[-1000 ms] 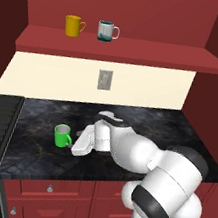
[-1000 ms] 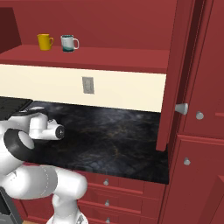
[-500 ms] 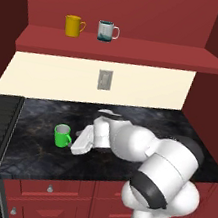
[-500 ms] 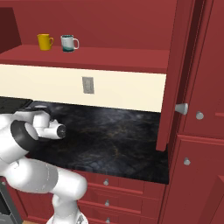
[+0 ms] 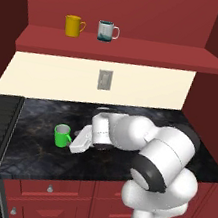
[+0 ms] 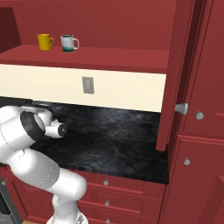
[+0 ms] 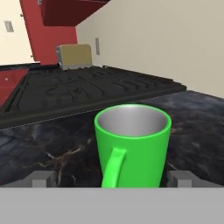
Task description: Pick the mug on the counter and place it in the cabinet with the handle facing the right, like the mugs already inside.
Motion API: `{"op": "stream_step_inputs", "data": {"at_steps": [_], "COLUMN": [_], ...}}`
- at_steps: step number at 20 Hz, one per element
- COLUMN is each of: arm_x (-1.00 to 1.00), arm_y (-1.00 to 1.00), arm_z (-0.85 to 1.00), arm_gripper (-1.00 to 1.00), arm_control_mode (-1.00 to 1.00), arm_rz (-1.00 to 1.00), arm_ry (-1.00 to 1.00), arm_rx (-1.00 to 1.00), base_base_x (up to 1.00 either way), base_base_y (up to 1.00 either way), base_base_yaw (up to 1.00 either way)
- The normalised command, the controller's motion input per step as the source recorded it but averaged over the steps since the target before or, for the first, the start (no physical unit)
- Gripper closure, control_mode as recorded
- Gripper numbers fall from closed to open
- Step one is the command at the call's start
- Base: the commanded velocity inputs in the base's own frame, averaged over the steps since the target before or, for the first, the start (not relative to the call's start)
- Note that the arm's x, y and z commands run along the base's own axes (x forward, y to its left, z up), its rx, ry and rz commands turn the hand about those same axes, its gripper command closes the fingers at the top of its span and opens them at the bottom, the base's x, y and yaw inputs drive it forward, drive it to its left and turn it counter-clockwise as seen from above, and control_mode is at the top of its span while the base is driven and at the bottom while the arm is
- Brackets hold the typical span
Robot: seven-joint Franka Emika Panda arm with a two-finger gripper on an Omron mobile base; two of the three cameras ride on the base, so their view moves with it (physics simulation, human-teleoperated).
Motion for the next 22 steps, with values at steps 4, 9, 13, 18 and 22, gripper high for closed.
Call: {"op": "stream_step_inputs", "data": {"at_steps": [4, 9, 13, 18, 22], "arm_x": [0.07, 0.03, 0.0, 0.0, 0.0], "arm_y": [0.12, 0.17, 0.02, 0.0, 0.0], "arm_z": [-0.1, -0.08, -0.03, -0.04, 0.1], "arm_gripper": [-1.0, 1.0, 1.0, 1.0, 1.0], "arm_control_mode": [-1.0, -1.0, -1.0, -1.0, -1.0], "arm_rz": [0.0, 0.0, 0.0, 0.0, 0.0], "arm_ry": [0.01, 0.0, 0.0, 0.0, -0.01], "arm_rx": [0.0, 0.0, 0.0, -0.01, 0.0], "base_base_x": [0.0, 0.0, 0.0, 0.0, 0.0], "base_base_y": [0.0, 0.0, 0.0, 0.0, 0.0], "base_base_yaw": [0.0, 0.0, 0.0, 0.0, 0.0]}}
